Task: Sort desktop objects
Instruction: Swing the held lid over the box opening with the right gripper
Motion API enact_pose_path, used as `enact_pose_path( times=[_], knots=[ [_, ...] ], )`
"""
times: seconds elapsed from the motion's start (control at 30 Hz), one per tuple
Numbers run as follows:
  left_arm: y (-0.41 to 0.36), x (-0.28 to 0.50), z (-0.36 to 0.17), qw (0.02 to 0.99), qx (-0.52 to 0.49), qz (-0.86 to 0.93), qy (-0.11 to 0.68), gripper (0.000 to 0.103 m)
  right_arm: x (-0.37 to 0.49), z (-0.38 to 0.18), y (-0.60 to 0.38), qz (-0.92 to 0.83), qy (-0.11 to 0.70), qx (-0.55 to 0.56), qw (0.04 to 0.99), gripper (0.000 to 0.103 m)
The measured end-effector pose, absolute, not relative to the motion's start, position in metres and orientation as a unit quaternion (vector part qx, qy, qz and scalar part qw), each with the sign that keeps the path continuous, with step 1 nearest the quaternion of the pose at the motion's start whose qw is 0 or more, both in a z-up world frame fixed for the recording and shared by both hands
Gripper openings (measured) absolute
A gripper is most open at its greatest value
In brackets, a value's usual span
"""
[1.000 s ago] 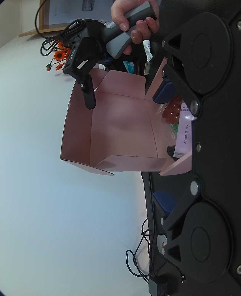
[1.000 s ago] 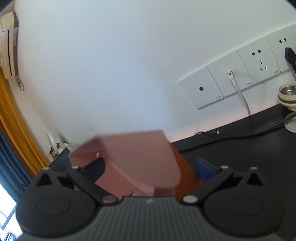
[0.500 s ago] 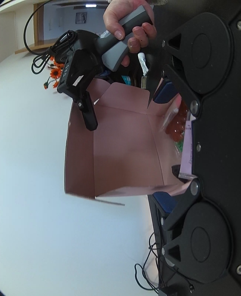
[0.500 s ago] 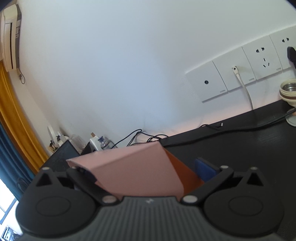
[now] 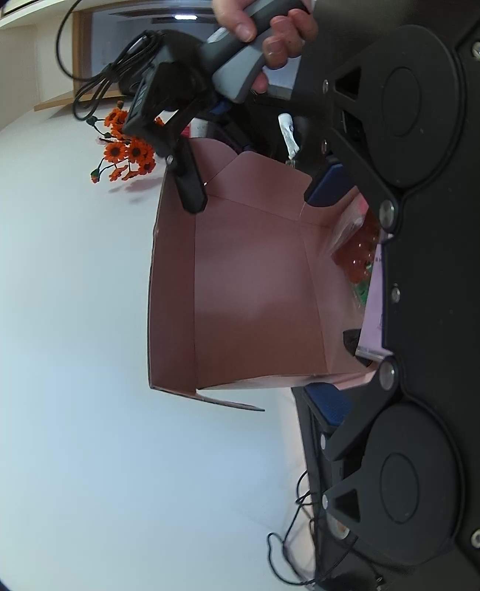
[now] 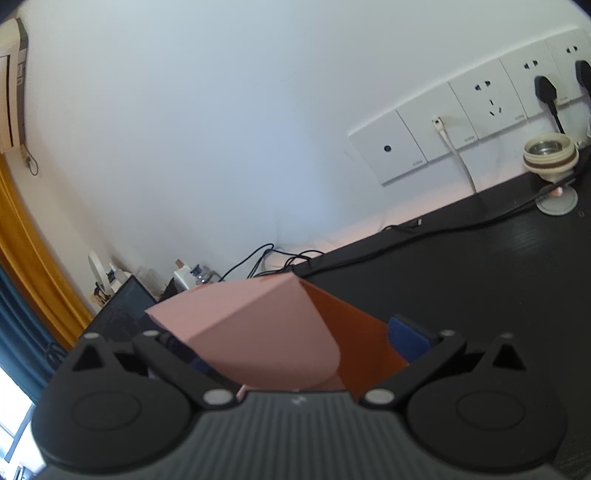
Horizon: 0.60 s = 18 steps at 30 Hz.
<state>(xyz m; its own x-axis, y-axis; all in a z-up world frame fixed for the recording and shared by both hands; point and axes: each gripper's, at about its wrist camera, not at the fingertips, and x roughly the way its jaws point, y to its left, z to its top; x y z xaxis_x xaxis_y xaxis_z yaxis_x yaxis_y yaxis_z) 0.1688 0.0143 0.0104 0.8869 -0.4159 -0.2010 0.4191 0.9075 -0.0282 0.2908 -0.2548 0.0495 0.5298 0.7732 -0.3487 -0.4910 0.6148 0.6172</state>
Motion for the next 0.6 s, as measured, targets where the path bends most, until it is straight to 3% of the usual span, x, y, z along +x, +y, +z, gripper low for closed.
enact_pose_path(
  times=[0.6],
  knots=[
    [0.014, 0.165, 0.011, 0.972, 0.002, -0.214, 0.098, 0.103, 0.289, 0.046, -0.240, 0.356, 0.330, 0.221, 0.846, 0.102]
  ],
)
